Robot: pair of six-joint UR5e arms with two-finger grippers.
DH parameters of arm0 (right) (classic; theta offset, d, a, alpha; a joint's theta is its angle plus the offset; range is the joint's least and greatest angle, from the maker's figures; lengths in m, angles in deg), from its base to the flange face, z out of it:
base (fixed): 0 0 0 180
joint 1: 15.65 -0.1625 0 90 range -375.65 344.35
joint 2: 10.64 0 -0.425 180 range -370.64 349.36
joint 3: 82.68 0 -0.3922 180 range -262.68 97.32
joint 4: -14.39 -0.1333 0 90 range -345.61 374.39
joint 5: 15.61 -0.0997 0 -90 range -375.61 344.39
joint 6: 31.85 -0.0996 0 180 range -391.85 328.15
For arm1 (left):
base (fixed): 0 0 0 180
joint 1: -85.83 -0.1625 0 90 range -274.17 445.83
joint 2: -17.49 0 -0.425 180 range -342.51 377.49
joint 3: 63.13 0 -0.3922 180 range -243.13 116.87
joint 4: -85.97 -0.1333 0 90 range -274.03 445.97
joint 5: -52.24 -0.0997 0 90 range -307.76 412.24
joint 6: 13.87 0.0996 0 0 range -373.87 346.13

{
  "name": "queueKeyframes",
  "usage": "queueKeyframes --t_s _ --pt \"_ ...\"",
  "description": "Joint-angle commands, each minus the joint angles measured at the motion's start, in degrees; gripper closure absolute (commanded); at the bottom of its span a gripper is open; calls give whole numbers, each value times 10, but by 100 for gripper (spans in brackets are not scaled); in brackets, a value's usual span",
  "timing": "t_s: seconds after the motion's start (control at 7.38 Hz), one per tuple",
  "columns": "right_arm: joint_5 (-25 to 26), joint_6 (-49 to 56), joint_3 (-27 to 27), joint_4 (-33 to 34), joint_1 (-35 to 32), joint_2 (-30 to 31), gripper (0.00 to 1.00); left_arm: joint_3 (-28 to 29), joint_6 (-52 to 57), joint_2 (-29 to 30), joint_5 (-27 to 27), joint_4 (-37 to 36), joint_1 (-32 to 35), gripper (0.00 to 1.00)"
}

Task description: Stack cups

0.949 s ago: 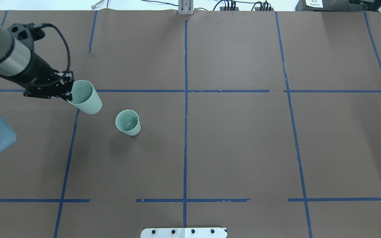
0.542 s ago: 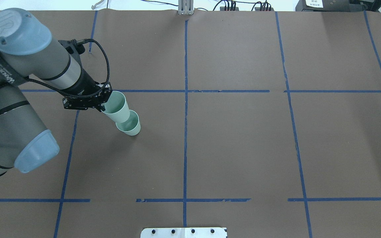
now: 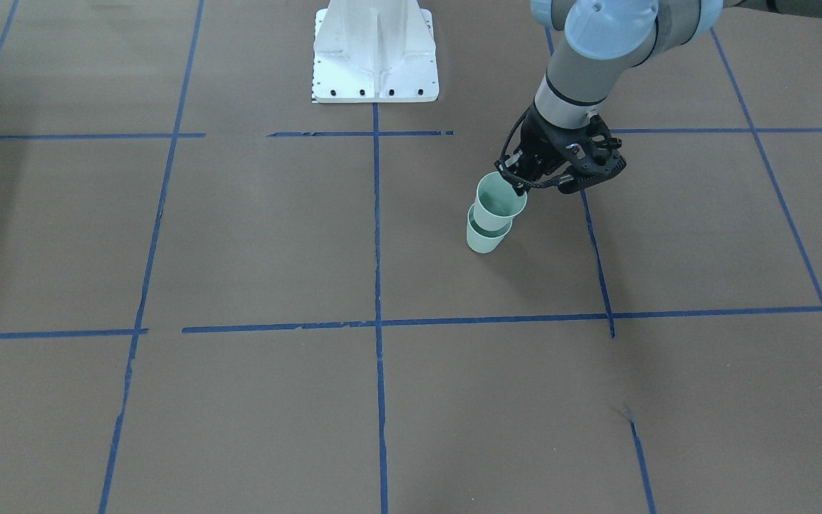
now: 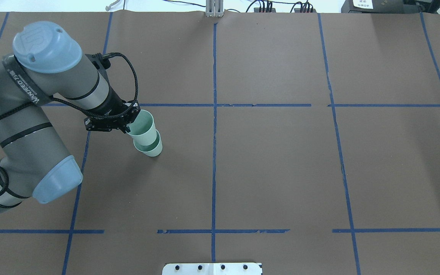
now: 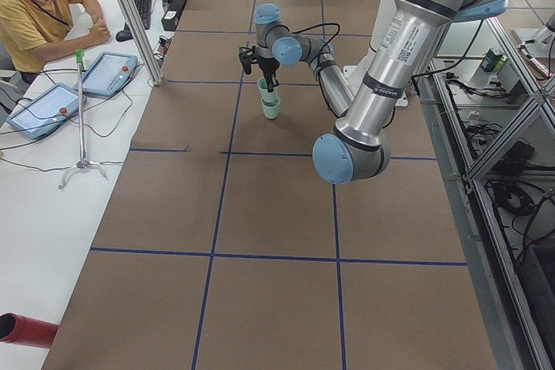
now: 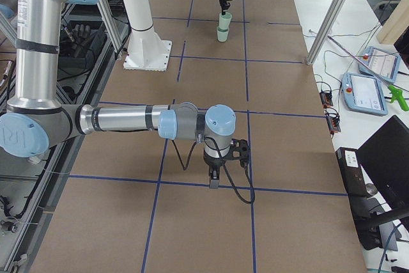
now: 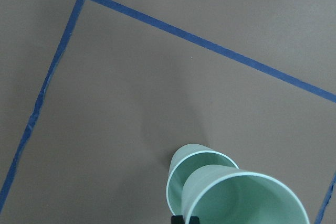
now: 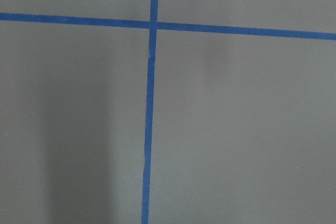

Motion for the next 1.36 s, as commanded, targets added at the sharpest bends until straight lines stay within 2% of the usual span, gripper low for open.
queueKeyframes --t_s 0.0,0.14,0.27,0.54,0.68,0.81,0.95,1.22 --pt "0 0 0 0 0 0 0 6 0 0 -1 1 -3 100" --pt "0 0 0 0 1 0 0 5 0 0 -5 2 -5 36" --pt "0 0 0 0 1 0 0 4 -3 1 -20 3 -6 0" --pt "0 0 0 0 1 0 0 -12 8 -5 -17 5 -3 0" --pt "0 0 0 0 0 0 0 -30 57 -18 -16 6 4 0" --pt "0 0 0 0 1 0 0 -41 166 -62 -8 7 42 0" --pt "0 0 0 0 0 0 0 -43 295 -112 34 7 101 0" --pt "0 0 0 0 0 0 0 -34 604 -218 51 2 239 0"
